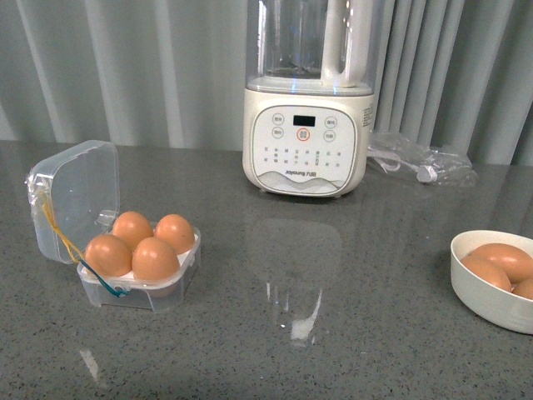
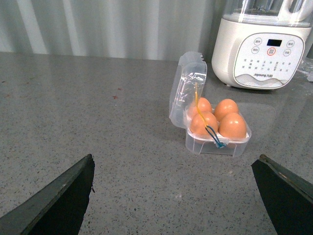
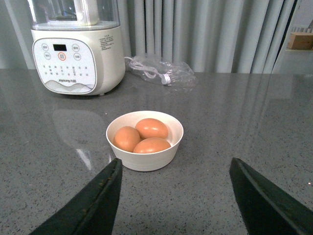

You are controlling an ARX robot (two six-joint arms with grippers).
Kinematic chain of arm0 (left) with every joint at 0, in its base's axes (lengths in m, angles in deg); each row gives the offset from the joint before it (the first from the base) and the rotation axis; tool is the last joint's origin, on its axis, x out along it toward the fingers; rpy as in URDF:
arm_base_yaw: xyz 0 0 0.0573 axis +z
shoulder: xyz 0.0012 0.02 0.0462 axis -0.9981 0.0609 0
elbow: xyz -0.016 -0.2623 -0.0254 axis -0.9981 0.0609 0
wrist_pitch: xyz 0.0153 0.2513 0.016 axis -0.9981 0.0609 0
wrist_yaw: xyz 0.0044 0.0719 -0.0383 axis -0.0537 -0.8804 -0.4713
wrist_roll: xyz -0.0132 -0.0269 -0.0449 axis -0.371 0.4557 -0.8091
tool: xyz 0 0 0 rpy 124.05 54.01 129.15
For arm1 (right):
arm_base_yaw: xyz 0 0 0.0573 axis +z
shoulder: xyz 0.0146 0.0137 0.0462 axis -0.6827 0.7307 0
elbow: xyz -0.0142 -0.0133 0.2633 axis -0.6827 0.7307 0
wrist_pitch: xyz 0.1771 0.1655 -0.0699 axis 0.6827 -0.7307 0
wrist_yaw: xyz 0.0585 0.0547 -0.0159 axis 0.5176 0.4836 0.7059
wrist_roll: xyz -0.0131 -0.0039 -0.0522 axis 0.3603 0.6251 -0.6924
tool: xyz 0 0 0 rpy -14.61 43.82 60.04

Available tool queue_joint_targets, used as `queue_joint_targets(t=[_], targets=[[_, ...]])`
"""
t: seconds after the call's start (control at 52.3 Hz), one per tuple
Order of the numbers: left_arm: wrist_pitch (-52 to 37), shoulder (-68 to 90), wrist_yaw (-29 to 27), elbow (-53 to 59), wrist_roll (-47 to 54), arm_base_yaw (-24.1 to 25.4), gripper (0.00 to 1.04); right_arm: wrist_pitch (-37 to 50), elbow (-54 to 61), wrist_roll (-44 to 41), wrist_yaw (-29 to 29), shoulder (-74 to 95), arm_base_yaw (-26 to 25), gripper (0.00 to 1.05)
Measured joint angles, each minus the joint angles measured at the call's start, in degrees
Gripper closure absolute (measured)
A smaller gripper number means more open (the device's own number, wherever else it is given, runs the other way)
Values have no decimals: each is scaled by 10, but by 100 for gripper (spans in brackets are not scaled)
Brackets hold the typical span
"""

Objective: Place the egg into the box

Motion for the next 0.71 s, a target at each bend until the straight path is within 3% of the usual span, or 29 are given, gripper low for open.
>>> queue_joint_targets(t=[0.153, 0.459, 0.497, 0.573, 0.707], targets=[[0, 0, 0, 0, 0, 0, 7, 0, 0, 1, 0, 0, 0, 5], [4, 3, -5, -2, -2, -1, 7, 0, 0, 0, 0, 0, 0, 7], [53, 25, -33, -17, -12, -9, 7, 0, 0, 0, 0, 0, 0, 7], [245, 150, -85, -99, -34, -28, 7, 0, 0, 0, 0, 0, 0, 7], [268, 172, -87, -129, -37, -35, 7, 0, 0, 0, 0, 0, 0, 7]])
